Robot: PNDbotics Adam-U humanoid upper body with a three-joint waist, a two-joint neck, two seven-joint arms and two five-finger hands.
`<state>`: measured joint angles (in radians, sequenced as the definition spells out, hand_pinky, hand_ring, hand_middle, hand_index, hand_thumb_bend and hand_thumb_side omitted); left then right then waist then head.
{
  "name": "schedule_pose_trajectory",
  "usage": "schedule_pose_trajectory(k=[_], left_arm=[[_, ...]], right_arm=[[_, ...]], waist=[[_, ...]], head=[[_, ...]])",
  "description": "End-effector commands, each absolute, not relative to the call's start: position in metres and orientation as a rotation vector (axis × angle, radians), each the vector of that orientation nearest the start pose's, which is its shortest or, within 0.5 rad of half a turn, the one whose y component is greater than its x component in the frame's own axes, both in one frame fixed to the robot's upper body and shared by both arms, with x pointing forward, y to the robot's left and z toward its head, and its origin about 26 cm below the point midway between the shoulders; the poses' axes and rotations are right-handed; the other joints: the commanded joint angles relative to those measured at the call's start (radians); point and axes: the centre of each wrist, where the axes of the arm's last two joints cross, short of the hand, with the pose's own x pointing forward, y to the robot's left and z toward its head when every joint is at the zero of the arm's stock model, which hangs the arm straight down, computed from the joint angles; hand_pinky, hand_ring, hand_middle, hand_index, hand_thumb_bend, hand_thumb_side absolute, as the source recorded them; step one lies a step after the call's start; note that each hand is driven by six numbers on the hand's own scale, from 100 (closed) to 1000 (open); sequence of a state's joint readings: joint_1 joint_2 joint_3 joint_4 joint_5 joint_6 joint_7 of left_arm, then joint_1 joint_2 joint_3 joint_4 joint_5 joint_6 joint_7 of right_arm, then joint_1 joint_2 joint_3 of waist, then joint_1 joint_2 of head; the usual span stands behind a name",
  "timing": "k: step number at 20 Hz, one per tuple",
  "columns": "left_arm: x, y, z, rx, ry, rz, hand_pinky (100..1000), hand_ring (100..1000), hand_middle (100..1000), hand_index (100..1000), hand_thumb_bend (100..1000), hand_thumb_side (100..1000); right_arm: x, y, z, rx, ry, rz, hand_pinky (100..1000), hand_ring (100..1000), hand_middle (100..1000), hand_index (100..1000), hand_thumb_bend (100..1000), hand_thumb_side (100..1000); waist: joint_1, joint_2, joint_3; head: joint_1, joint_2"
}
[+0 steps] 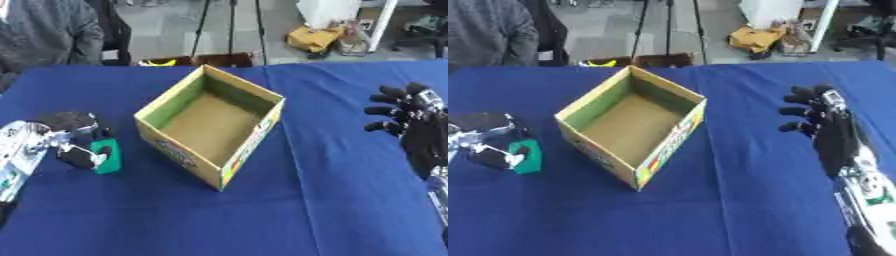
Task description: Pick up objects on the table and place them in the box.
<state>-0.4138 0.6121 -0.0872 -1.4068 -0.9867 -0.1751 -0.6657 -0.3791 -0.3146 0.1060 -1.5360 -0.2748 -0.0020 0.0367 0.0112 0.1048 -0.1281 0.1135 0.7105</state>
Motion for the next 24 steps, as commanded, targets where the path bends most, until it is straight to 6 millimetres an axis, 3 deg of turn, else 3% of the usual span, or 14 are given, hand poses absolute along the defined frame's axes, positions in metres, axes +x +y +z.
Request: schedule_pose_trajectory(k=[1,5,16,24], left_arm=[[0.373,0.359,0.131,0.852,-0.913,-1.719,727,733,732,825,436,349],[0.372,0.361,0.138,0.875,-0.928,-1.699,733,738,739,829,492,373],[0.366,0.372,0.182,0.988,-1.008,-1.579,733,739,743,830,521,412],[0.368,0.378,0.169,0.861,-0.881,-1.634,735,741,742,831,549,395]], right_arm=[[0.365,-0.258,0.119,0.138,-1.893,0.280,566,728,736,851,100,1000],[0.365,-0.258,0.119,0.137,-1.893,0.279,566,728,736,851,100,1000],[0.364,-0.259,0.118,0.134,-1.892,0.275,566,728,736,851,100,1000],[0.364,-0.259,0.118,0.135,-1.891,0.277,566,728,736,851,100,1000]], waist=[[-0.001,-0.008,-0.001],[-0.001,-0.008,-0.001],[-0.002,-0.012,0.003],[-0.001,-0.011,0.000]], head=[[0.004,-0.010],[0.002,-0.011],[0.000,-0.014],[0.001,-0.013]])
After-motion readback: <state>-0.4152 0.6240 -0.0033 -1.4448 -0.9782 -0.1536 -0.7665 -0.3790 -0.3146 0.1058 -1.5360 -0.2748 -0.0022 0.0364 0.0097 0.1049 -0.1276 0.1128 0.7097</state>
